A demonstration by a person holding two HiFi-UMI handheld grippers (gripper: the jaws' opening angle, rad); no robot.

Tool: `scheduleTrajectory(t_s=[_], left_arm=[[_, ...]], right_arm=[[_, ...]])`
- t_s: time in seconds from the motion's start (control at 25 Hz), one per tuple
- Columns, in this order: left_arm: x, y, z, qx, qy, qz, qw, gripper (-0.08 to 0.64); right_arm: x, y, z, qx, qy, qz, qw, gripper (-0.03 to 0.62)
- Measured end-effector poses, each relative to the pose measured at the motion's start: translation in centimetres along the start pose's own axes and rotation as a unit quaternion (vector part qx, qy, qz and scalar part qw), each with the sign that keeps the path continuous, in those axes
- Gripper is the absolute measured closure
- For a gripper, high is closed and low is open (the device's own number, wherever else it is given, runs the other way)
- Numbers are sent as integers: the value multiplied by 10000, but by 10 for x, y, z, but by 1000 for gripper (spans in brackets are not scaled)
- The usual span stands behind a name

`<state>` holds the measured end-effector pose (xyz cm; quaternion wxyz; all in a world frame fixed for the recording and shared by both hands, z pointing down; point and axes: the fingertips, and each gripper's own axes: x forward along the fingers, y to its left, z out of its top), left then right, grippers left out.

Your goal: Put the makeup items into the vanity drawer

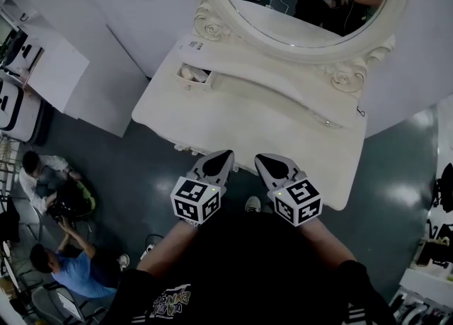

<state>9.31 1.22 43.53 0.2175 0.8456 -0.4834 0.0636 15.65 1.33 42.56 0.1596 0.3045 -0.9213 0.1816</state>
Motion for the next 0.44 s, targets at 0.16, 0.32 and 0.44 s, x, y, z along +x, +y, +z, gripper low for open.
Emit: scheduleTrajectory(t_s=[0.16, 0.32, 0.44], left_arm=[[-1, -1, 2, 15, -8, 10, 10000, 560], [-1, -2, 4, 29, 13, 24, 10000, 560], [-3, -4, 4, 28, 27, 23, 10000, 560]], right_arm=[[0, 0, 1, -2, -1, 13, 10000, 563], [-1, 0, 3, 6, -9, 30, 10000, 563], [-3, 2, 5, 5, -19, 38, 10000, 563]])
